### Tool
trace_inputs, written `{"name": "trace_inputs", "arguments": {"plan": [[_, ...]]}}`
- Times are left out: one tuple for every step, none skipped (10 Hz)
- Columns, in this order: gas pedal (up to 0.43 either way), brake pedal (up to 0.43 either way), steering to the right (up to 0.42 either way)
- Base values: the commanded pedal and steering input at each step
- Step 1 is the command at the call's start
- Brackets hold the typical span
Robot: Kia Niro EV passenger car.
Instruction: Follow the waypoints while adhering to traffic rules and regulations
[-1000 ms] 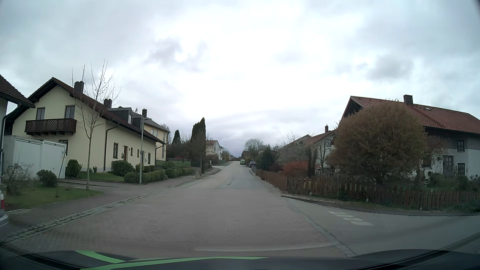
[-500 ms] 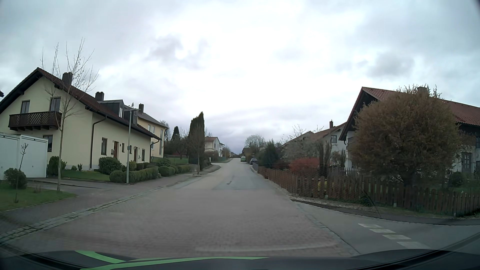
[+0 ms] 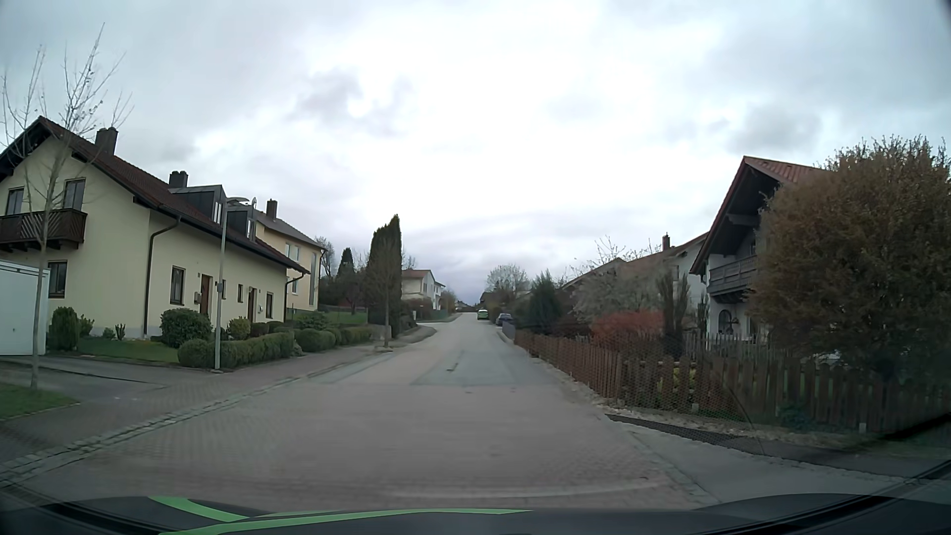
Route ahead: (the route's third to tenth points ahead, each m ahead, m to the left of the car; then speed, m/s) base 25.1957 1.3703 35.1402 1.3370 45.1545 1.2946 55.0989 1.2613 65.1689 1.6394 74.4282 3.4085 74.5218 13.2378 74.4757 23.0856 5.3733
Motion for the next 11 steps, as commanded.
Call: {"name": "trace_inputs", "arguments": {"plan": [[0.197,0.000,-0.001],[0.197,0.000,-0.001],[0.209,0.000,-0.004],[0.209,0.000,-0.005],[0.209,0.000,-0.005],[0.209,0.000,-0.005],[0.209,0.000,-0.005],[0.209,0.000,-0.005],[0.209,0.000,-0.004],[0.209,0.000,-0.004],[0.209,0.000,-0.003]]}}
